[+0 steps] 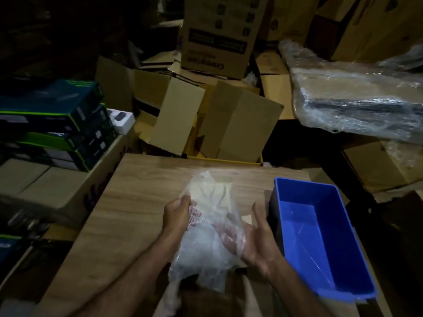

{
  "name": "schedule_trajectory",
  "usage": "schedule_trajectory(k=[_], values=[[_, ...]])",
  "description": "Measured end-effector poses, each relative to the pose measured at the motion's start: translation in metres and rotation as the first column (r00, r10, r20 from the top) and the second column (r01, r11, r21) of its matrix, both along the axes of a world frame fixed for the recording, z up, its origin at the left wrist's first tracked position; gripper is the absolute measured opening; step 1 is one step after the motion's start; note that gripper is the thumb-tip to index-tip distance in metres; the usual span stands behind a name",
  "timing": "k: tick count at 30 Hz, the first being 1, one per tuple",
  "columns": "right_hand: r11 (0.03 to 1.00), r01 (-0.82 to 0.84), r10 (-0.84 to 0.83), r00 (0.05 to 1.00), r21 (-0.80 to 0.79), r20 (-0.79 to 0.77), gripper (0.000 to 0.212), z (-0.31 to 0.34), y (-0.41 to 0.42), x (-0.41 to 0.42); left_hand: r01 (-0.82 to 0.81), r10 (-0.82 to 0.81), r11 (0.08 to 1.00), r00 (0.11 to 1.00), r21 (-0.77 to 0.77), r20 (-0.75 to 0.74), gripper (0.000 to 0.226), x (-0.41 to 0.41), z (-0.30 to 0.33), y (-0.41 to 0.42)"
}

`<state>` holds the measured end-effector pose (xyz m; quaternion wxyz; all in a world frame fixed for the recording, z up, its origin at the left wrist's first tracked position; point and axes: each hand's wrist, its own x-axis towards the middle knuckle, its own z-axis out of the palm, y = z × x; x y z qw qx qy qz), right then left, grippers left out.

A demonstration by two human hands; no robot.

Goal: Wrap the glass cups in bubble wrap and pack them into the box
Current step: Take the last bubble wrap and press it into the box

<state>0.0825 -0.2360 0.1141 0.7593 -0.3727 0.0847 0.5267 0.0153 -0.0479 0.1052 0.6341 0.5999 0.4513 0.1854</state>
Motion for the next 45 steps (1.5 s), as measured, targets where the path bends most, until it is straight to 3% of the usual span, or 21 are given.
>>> schedule_trajectory(k=[2, 4, 6, 9, 13, 15, 18, 21, 23, 25, 26, 28, 29, 32, 34, 36, 39, 43, 45], values=[[0.987, -0.049, 0.078, 0.980, -0.156, 0.184, 0.069, -0.007, 0.004, -0.010, -0.033, 0.033, 0.999, 0.999, -0.016, -0.039, 0.039, -0.005, -0.006, 0.003], [0.940, 0.070, 0.059, 0.932, -0.335, 0.359, 0.048, -0.013, 0.010, -0.011, -0.054, 0.051, 0.997, 0.997, -0.056, -0.054, 0.036, -0.010, -0.012, 0.007], [0.892, 0.196, -0.006, 0.906, -0.408, 0.423, 0.048, -0.018, 0.013, -0.007, -0.036, 0.031, 0.998, 0.997, -0.060, -0.071, 0.033, -0.015, -0.019, 0.013], [0.842, 0.307, -0.020, 0.840, -0.444, 0.542, 0.064, -0.022, 0.013, -0.005, 0.065, -0.063, 0.998, 0.996, 0.022, -0.067, 0.026, -0.024, -0.020, 0.022], [0.867, 0.274, 0.182, 0.604, -0.417, 0.776, 0.052, -0.023, 0.000, 0.002, 0.308, -0.307, 0.952, 0.950, 0.004, 0.060, 0.066, -0.040, -0.012, 0.031], [0.867, 0.189, 0.277, 0.585, -0.461, 0.762, 0.042, -0.022, -0.008, 0.010, 0.444, -0.439, 0.895, 0.894, -0.044, 0.091, 0.063, -0.047, -0.009, 0.041], [0.818, 0.115, 0.404, 0.582, -0.563, 0.706, 0.071, -0.021, -0.015, 0.017, 0.612, -0.612, 0.790, 0.791, -0.043, 0.024, 0.072, -0.057, -0.011, 0.056], [0.697, 0.127, 0.635, 0.347, -0.706, 0.690, 0.082, -0.020, -0.011, 0.023, 0.719, -0.659, 0.678, 0.686, 0.152, -0.307, 0.080, -0.055, -0.010, 0.056], [0.634, 0.185, 0.728, 0.184, -0.750, 0.661, 0.060, -0.022, -0.008, 0.027, 0.740, -0.579, 0.585, 0.668, 0.332, -0.468, 0.053, -0.049, -0.012, 0.053], [0.630, 0.185, 0.745, 0.132, -0.754, 0.654, 0.015, -0.019, -0.007, 0.029, 0.712, -0.539, 0.583, 0.699, 0.392, -0.470, 0.015, -0.047, -0.014, 0.051], [0.642, 0.168, 0.738, 0.128, -0.748, 0.663, 0.008, -0.017, -0.007, 0.031, 0.694, -0.531, 0.597, 0.718, 0.403, -0.449, 0.015, -0.047, -0.016, 0.053], [0.686, 0.135, 0.698, 0.156, -0.715, 0.699, 0.023, -0.014, -0.011, 0.035, 0.690, -0.548, 0.612, 0.722, 0.387, -0.422, 0.016, -0.050, -0.018, 0.057], [0.713, 0.090, 0.665, 0.225, -0.695, 0.712, 0.020, -0.011, -0.014, 0.036, 0.688, -0.579, 0.633, 0.725, 0.354, -0.374, 0.017, -0.052, -0.017, 0.056], [0.784, -0.076, 0.539, 0.574, -0.616, 0.616, 0.018, -0.009, -0.020, 0.034, 0.595, -0.587, 0.789, 0.803, 0.151, -0.099, 0.018, -0.051, -0.015, 0.049], [0.816, -0.045, 0.453, 0.669, -0.576, 0.589, 0.018, -0.014, -0.019, 0.031, 0.519, -0.519, 0.850, 0.855, 0.091, -0.023, 0.016, -0.049, -0.017, 0.043], [0.821, 0.064, 0.355, 0.721, -0.567, 0.595, 0.020, -0.023, -0.015, 0.029, 0.490, -0.490, 0.871, 0.872, -0.037, -0.006, 0.020, -0.047, -0.022, 0.040], [0.777, 0.183, 0.280, 0.756, -0.602, 0.592, 0.023, -0.035, -0.010, 0.026, 0.497, -0.509, 0.852, 0.859, -0.163, -0.042, 0.059, -0.046, -0.039, 0.043], [0.753, 0.211, 0.235, 0.799, -0.624, 0.554, 0.055, -0.058, -0.009, 0.028, 0.510, -0.500, 0.860, 0.846, 0.009, -0.184, 0.099, -0.044, -0.062, 0.048], [0.738, 0.229, 0.242, 0.788, -0.635, 0.566, 0.066, -0.069, -0.010, 0.029, 0.539, -0.510, 0.836, 0.832, 0.102, -0.218, 0.108, -0.041, -0.071, 0.047]])
